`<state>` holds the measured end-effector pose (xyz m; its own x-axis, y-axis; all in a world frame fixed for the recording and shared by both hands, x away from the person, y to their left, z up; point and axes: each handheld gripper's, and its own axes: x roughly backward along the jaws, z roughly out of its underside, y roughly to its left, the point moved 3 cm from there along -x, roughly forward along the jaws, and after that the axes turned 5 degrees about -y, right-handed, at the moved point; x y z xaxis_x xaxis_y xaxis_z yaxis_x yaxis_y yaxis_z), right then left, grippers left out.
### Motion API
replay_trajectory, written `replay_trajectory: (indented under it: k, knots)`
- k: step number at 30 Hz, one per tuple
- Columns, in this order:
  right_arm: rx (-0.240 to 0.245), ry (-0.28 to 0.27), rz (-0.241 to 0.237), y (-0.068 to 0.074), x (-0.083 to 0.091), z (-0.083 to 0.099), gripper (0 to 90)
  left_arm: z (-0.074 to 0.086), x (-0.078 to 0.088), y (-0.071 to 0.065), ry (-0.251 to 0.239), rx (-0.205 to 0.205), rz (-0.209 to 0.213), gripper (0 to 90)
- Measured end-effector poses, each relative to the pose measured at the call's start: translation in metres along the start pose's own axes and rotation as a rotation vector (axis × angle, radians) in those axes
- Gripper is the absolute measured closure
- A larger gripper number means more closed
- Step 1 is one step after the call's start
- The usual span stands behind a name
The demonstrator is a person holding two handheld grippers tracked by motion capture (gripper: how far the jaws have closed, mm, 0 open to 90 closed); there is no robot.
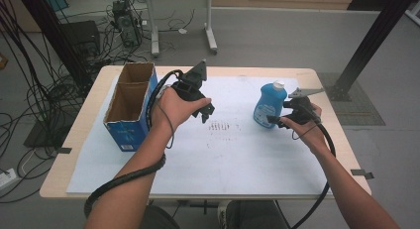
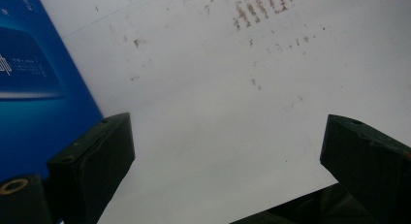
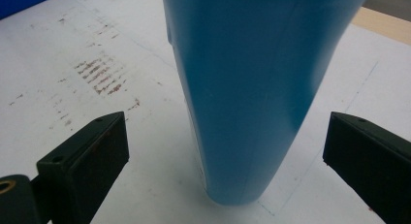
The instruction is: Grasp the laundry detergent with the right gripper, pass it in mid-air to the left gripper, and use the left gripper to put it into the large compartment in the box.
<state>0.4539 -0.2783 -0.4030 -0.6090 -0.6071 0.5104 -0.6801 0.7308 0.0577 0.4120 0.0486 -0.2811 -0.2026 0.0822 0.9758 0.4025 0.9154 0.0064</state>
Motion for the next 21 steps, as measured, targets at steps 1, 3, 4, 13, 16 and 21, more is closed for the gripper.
replay_trajectory:
  k: [1, 3, 4, 13, 16, 21]
  knots:
    - [0.000, -0.004, 0.002, 0.000, -0.001, 0.000, 2.2, 0.000, 0.000, 0.000, -0.003, 0.001, 0.000, 5.8]
    - [0.000, -0.019, 0.004, 0.000, -0.004, 0.000, 2.2, 0.000, -0.001, 0.001, 0.001, 0.001, 0.001, 5.8]
    - [0.000, -0.019, 0.004, 0.000, -0.004, 0.000, 2.2, 0.000, -0.001, 0.001, -0.001, 0.001, 0.001, 5.8]
    - [-0.002, -0.057, 0.005, 0.001, -0.011, -0.001, 2.1, 0.001, -0.001, 0.003, -0.003, 0.004, 0.001, 5.8]
    - [-0.001, -0.064, 0.006, 0.001, -0.012, -0.001, 2.1, 0.001, -0.001, 0.003, -0.003, 0.006, 0.002, 5.8]
    - [-0.004, -0.079, 0.008, 0.000, -0.013, -0.002, 2.0, 0.001, -0.002, 0.003, -0.004, 0.004, 0.004, 5.8]
